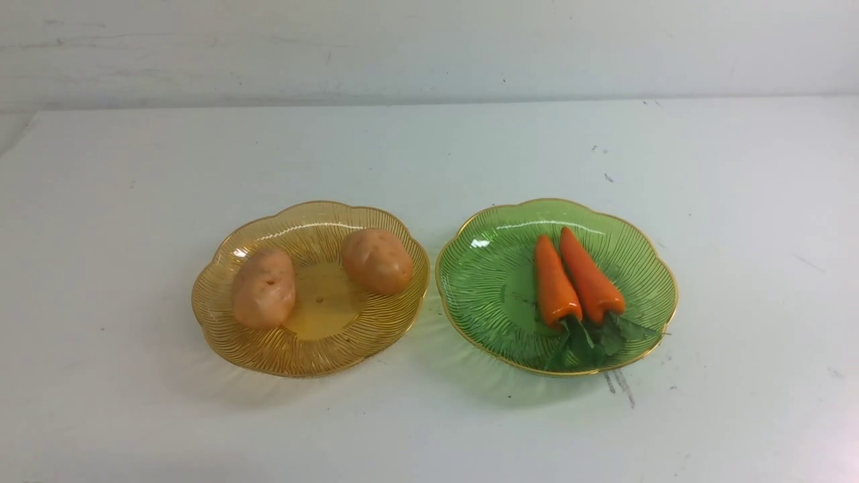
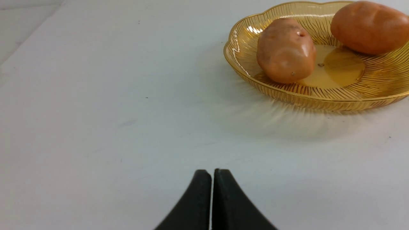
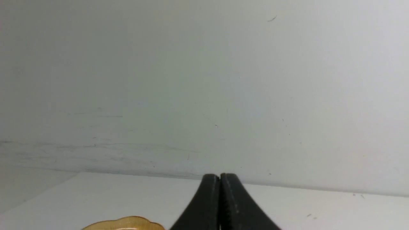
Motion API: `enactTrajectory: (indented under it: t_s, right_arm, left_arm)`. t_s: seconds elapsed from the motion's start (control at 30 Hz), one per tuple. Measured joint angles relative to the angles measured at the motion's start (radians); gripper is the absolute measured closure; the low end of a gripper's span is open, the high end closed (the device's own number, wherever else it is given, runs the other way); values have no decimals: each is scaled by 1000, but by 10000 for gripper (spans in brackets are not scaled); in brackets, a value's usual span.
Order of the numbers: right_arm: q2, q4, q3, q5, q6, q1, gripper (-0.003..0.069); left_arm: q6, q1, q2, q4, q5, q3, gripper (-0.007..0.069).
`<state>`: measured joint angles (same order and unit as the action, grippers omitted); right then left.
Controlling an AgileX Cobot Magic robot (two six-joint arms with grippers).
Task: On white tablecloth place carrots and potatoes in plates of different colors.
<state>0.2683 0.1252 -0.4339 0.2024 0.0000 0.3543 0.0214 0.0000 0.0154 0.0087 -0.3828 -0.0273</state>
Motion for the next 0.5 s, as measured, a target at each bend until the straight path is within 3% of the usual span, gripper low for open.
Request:
enactTrajectory:
  t_s: [0.17,0.5]
  right_arm:
    - [27,-199,10,-3,22,0,674]
    - [9,-259,31,13,65,-16,674]
  left_arm:
    - [0,0,0,0,0,0,628]
    - [0,0,0,0,0,0,628]
